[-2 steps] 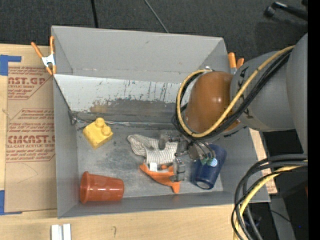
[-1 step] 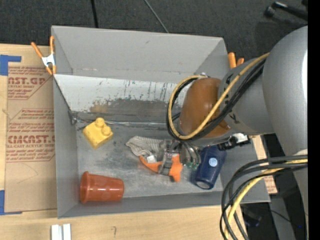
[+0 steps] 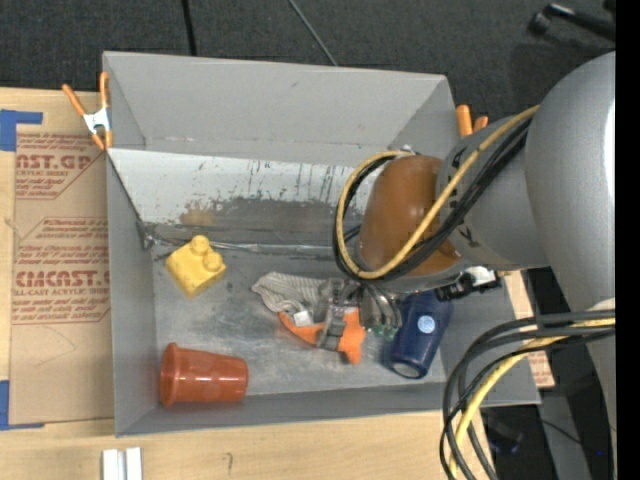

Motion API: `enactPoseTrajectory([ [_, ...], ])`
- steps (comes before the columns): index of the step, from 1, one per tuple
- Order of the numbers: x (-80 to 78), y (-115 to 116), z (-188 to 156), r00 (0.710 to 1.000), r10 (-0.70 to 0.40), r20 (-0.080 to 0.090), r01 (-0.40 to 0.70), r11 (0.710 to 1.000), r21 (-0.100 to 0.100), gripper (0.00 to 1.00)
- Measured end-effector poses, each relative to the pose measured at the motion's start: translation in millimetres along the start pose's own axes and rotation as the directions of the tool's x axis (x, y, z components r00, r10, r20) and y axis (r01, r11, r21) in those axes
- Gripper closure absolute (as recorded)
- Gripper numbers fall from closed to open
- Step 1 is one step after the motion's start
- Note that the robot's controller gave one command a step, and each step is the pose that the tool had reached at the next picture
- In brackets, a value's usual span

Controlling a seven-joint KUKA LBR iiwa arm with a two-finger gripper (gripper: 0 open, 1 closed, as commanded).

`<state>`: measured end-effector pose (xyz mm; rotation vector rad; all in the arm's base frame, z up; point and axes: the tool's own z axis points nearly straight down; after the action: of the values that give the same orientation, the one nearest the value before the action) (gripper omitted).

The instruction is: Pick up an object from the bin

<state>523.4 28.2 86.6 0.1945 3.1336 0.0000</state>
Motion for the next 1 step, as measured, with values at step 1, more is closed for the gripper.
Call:
enactPoseTrajectory([
  [1, -6.0, 13.8, -132.9, 1.0, -0.027, 0.0, 0.027, 1.0, -0.001, 1.0],
])
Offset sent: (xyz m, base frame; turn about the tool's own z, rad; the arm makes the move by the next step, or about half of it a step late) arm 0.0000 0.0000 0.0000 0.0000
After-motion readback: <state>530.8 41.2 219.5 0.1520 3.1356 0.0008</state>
